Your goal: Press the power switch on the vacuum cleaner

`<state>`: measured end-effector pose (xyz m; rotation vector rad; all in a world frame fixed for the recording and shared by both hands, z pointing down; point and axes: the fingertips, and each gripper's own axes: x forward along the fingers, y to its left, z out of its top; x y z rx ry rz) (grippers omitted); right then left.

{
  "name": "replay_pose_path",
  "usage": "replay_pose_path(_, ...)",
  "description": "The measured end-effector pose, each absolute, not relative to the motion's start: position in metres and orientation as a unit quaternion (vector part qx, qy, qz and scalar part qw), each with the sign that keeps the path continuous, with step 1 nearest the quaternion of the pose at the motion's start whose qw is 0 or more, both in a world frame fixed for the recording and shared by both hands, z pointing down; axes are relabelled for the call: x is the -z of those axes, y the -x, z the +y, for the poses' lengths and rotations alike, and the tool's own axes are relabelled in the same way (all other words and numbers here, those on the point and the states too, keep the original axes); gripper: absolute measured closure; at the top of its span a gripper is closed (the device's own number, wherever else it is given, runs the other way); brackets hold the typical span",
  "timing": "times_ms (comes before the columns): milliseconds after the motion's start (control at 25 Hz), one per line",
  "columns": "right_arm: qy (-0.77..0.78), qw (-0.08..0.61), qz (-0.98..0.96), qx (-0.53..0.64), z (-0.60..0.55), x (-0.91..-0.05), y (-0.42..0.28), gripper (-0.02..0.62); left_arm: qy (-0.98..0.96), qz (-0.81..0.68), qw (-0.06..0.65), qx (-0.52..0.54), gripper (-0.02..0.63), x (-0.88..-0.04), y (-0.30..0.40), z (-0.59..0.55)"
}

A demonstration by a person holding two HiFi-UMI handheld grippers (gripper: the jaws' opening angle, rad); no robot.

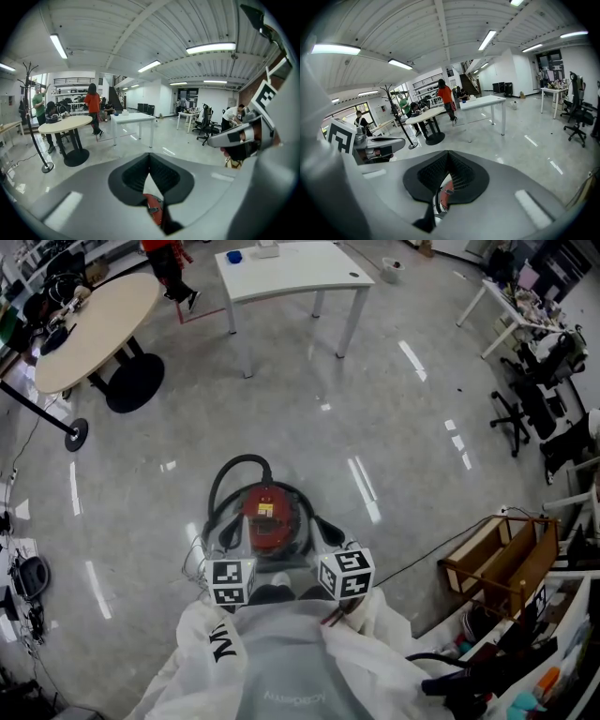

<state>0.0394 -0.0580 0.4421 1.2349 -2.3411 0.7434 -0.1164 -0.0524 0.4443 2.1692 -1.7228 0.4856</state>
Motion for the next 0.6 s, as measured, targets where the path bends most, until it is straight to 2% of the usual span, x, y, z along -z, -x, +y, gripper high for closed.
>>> replay_pose_path(600,-0.393,0.200,-0.862,-0.249,-0.104,-0.433,-0.035,0.595,-0.720,-0.651,0.173,-0.167,0.606,-0.443,0.127,-0.068)
